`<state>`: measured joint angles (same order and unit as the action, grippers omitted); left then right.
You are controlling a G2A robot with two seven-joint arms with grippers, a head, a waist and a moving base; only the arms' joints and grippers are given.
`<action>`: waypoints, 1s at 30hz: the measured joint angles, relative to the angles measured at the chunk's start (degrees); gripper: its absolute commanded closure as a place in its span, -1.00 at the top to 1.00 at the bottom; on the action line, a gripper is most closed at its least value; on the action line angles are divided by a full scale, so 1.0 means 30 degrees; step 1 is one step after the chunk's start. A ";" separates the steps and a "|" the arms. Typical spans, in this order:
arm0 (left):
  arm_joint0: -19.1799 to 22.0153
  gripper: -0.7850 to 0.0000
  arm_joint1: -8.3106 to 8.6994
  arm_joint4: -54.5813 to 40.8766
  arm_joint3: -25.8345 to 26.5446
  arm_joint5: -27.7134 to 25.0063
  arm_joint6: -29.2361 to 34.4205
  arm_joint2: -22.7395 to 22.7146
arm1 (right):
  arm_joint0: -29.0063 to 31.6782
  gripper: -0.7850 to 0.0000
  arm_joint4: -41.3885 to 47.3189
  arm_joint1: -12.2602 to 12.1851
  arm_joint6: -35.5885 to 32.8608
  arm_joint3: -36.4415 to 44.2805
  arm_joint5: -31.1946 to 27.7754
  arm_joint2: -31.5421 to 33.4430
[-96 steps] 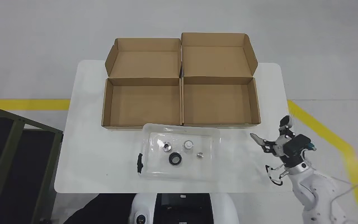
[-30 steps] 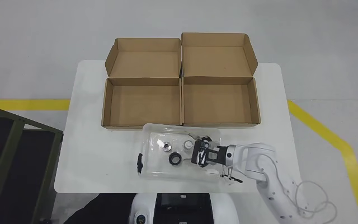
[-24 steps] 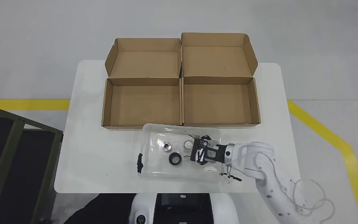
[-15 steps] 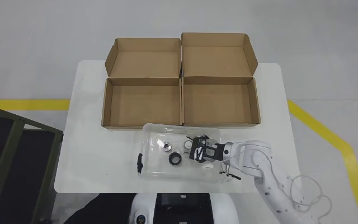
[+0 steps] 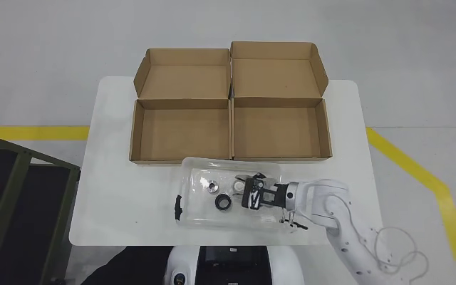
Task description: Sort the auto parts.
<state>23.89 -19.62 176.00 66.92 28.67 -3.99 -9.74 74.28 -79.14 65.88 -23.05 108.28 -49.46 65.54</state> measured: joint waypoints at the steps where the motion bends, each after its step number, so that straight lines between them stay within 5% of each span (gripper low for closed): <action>1: 0.0000 1.00 0.0000 0.0000 0.0000 0.0000 0.0000 0.0000 | 0.0119 -1.00 -0.0038 -0.0039 0.0035 0.0243 0.0009 0.0122; 13: 0.0000 1.00 0.0000 0.0000 0.0000 0.0000 0.0000 0.0000 | 0.1629 -1.00 -0.0007 -0.0495 0.1531 0.3454 0.0162 0.1942; 30: 0.0000 1.00 0.0000 0.0000 0.0000 0.0000 0.0000 0.0000 | 0.1581 -1.00 0.2790 -0.0513 1.1004 0.2287 0.0741 0.3528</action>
<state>23.89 -19.62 176.00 66.92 28.67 -3.99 -9.74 79.02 -70.77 64.34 9.97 115.14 -47.24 76.12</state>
